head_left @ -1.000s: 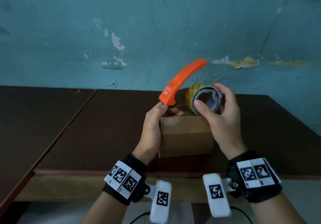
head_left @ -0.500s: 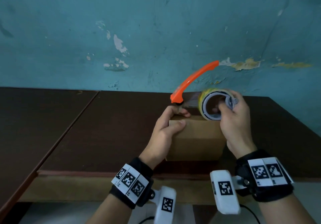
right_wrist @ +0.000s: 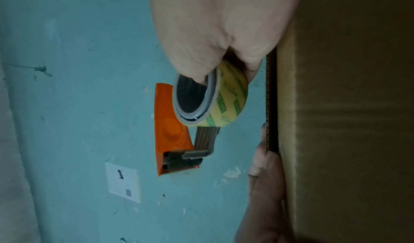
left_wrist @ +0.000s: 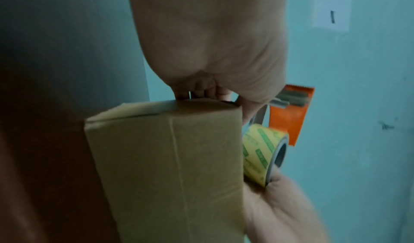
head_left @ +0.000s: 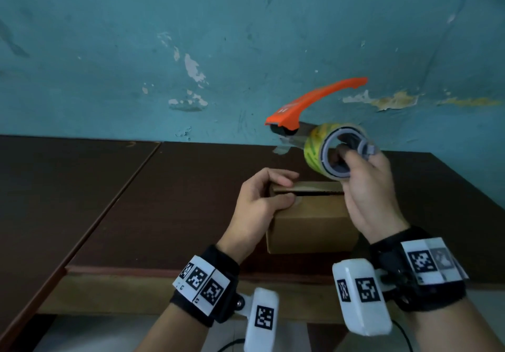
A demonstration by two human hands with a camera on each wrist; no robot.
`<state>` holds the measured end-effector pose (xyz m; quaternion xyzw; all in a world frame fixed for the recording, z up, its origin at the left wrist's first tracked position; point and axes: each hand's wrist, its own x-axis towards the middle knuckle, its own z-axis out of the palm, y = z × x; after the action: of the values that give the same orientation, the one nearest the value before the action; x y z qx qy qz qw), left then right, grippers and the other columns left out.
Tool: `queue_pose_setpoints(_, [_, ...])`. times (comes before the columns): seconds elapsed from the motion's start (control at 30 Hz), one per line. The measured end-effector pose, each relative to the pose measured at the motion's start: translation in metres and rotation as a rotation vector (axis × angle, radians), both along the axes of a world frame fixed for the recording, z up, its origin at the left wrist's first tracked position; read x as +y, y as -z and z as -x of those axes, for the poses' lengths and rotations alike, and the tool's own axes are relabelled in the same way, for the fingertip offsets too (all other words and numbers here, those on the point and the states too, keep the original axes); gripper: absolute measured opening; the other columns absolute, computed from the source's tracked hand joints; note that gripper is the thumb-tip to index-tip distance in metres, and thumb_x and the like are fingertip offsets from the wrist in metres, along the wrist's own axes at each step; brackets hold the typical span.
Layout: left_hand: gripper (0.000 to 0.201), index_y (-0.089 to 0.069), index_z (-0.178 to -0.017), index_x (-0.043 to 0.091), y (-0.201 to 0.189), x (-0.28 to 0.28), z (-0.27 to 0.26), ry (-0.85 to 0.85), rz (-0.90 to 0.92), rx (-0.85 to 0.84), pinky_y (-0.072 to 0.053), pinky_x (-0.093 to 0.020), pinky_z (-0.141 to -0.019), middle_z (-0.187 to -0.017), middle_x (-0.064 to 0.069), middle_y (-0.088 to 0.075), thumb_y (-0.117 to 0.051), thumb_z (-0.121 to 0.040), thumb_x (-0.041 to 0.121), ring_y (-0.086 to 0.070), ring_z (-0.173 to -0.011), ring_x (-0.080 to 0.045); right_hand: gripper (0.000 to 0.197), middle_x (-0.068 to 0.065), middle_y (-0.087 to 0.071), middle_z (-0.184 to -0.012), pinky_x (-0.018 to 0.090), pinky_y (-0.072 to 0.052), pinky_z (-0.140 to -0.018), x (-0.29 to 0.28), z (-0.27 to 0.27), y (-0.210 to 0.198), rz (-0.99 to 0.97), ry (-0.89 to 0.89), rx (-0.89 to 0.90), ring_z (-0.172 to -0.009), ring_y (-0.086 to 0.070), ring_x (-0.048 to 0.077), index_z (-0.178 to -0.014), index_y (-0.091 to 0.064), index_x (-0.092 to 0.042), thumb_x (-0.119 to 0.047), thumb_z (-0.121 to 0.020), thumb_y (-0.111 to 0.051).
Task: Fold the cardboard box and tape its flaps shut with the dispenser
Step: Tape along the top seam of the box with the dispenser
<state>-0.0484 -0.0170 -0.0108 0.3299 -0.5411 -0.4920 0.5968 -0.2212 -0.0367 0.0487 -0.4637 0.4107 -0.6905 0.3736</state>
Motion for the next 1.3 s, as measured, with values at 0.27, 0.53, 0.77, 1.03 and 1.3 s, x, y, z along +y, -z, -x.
queue_pose_setpoints(0.27, [0.028, -0.061, -0.078, 0.004, -0.003, 0.002, -0.001, -0.107, 0.089, -0.236, -0.051, -0.038, -0.103, -0.116, 0.001, -0.078, -0.077, -0.095, 0.019, -0.070, -0.116, -0.009, 0.025, 0.020, -0.071, -0.119, 0.040, -0.056, -0.098, -0.002, -0.005, -0.006, 0.025, -0.055, -0.001, -0.111, -0.069, 0.028, -0.119, -0.065, -0.003, 0.001, -0.100, -0.050])
queue_pose_setpoints(0.53, [0.018, -0.069, -0.088, -0.010, -0.007, 0.000, -0.002, -0.090, -0.055, -0.165, -0.054, -0.020, -0.087, -0.117, -0.006, -0.077, -0.076, -0.093, 0.005, -0.073, -0.107, -0.011, 0.032, 0.017, -0.068, -0.113, 0.045, -0.052, -0.102, -0.010, -0.006, 0.001, -0.103, -0.043, 0.022, -0.105, -0.067, 0.025, -0.129, -0.058, 0.003, 0.007, -0.098, -0.051])
queue_pose_setpoints(0.77, [0.049, -0.074, -0.103, -0.007, -0.016, 0.012, -0.023, 0.098, -0.177, 0.127, -0.042, -0.043, -0.110, -0.136, -0.012, -0.071, -0.035, -0.100, 0.022, -0.063, -0.130, -0.028, 0.027, 0.008, -0.069, -0.110, 0.041, -0.055, -0.100, -0.004, -0.006, 0.003, -0.019, 0.009, 0.049, -0.106, -0.069, 0.021, -0.114, -0.061, -0.015, 0.006, -0.098, -0.053])
queue_pose_setpoints(1.03, [0.019, -0.076, -0.081, 0.012, -0.022, 0.016, -0.020, 0.095, -0.295, 0.218, -0.047, -0.040, -0.106, -0.117, -0.012, -0.078, -0.059, -0.089, 0.016, -0.070, -0.116, -0.029, 0.045, 0.007, -0.068, -0.109, 0.037, -0.057, -0.095, 0.001, -0.005, 0.004, -0.029, -0.042, 0.097, -0.103, -0.070, 0.020, -0.110, -0.060, -0.022, 0.017, -0.090, -0.053])
queue_pose_setpoints(1.3, [0.021, -0.071, -0.079, 0.012, -0.014, 0.012, -0.026, 0.063, -0.417, 0.247, -0.045, -0.038, -0.101, -0.103, -0.012, -0.070, -0.054, -0.092, 0.010, -0.064, -0.101, -0.025, 0.051, 0.004, -0.067, -0.086, 0.033, -0.058, -0.074, 0.004, -0.003, -0.005, -0.111, -0.134, -0.070, -0.076, -0.069, 0.015, -0.094, -0.061, -0.018, 0.030, -0.080, -0.052])
